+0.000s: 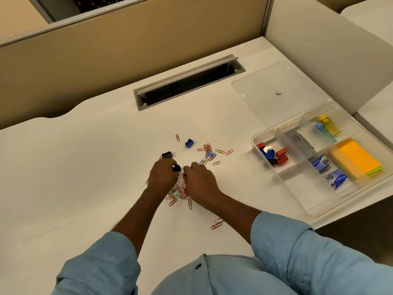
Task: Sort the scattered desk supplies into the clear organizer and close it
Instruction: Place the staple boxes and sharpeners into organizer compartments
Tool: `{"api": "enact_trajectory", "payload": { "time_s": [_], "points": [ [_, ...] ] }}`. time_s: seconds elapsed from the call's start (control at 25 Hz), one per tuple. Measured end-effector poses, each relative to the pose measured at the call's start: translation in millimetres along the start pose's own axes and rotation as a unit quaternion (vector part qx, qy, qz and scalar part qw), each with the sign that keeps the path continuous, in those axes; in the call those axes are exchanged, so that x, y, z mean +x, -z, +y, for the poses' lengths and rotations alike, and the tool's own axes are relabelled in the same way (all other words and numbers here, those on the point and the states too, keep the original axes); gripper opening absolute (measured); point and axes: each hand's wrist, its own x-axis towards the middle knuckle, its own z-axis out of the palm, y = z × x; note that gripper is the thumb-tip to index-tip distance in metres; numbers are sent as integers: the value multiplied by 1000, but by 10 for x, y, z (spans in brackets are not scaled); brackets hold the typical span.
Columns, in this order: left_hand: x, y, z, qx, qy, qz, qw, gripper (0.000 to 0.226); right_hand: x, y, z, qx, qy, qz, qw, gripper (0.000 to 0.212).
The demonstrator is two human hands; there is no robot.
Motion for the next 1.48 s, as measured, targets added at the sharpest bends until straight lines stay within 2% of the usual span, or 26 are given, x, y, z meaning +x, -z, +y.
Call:
{"api": "enact_trajectory", "payload": {
  "time_s": [0.2,0.28,0.4,0.48,0.68,0.88,1.0,1.16,1.36,1.48],
  "points": [
    [-32,74,519,-112,-84,53,989,30,-132,390,347,63,-79,78,992,46],
    [-39,28,797,-140,-133,48,980,24,-198,580,590,60,-112,112,986,48],
    [-81,-86,1207,-175,-171,18,970,28,-284,815,974,32,-172,161,971,41],
    [-108,-187,1437,-168,-197,11,966,34,-342,928,1208,22,-211,186,960,37],
    [-178,-418,1832,-95,-273,-27,957,33,-493,1031,1635,16,-258,163,952,50],
    [-177,-529,2076,-57,-321,-58,944,25,-585,999,1773,22,-262,153,952,43],
    [-143,-616,2137,-36,-320,-73,944,23,-617,993,1812,27,-262,154,952,40],
    [-136,-709,2122,-19,-307,-72,949,41,-653,977,1817,21,-261,157,952,44],
    [-195,-627,1939,-46,-330,-5,943,33,-649,971,1662,43,-252,189,948,42],
    [-216,-476,1583,-78,-293,36,952,24,-619,939,1417,64,-182,229,954,33]
  ]
}}
